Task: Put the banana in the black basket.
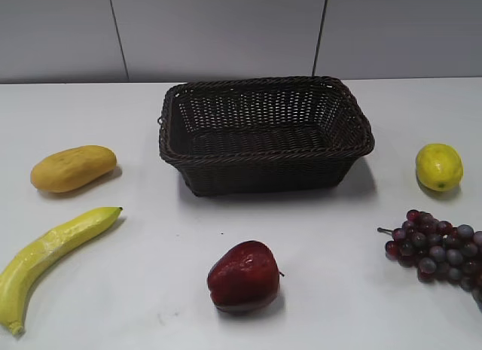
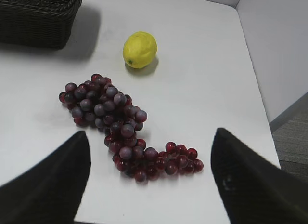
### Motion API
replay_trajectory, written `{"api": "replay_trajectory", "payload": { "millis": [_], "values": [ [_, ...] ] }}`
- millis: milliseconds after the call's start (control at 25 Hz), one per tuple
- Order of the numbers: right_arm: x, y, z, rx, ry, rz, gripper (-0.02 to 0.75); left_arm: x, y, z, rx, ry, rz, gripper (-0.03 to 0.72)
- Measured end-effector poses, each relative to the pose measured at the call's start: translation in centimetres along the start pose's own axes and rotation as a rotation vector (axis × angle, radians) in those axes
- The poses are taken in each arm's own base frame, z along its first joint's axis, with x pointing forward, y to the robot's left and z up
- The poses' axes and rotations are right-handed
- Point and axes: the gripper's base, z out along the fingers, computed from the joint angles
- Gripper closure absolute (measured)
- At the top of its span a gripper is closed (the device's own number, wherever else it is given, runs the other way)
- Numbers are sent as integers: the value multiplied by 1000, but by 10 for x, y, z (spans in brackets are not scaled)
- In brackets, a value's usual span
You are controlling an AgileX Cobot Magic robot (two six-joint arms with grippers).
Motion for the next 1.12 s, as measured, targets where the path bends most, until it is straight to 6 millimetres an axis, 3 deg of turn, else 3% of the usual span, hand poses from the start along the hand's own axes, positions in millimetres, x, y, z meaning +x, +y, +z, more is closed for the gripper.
{"api": "replay_trajectory", "payload": {
  "millis": [1120],
  "values": [
    [0, 0, 0, 0, 0, 0, 145, 0, 0, 0, 0, 0, 0, 133]
  ]
}}
